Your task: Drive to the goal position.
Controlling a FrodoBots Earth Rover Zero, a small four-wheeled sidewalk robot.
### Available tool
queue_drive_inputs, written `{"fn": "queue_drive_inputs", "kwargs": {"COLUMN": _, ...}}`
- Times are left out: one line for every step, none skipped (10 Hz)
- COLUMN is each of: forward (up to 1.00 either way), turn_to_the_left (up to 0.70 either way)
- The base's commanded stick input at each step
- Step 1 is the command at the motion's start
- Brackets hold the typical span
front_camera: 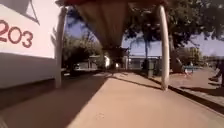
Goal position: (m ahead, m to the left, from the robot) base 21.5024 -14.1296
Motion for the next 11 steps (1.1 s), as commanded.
{"fn": "queue_drive_inputs", "kwargs": {"forward": 0.85, "turn_to_the_left": 0.0}}
{"fn": "queue_drive_inputs", "kwargs": {"forward": 0.85, "turn_to_the_left": 0.0}}
{"fn": "queue_drive_inputs", "kwargs": {"forward": 0.85, "turn_to_the_left": 0.0}}
{"fn": "queue_drive_inputs", "kwargs": {"forward": 0.85, "turn_to_the_left": 0.0}}
{"fn": "queue_drive_inputs", "kwargs": {"forward": 0.85, "turn_to_the_left": 0.0}}
{"fn": "queue_drive_inputs", "kwargs": {"forward": 0.85, "turn_to_the_left": 0.0}}
{"fn": "queue_drive_inputs", "kwargs": {"forward": 0.85, "turn_to_the_left": 0.0}}
{"fn": "queue_drive_inputs", "kwargs": {"forward": 0.85, "turn_to_the_left": 0.0}}
{"fn": "queue_drive_inputs", "kwargs": {"forward": 0.85, "turn_to_the_left": 0.0}}
{"fn": "queue_drive_inputs", "kwargs": {"forward": 0.85, "turn_to_the_left": 0.0}}
{"fn": "queue_drive_inputs", "kwargs": {"forward": 0.85, "turn_to_the_left": 0.0}}
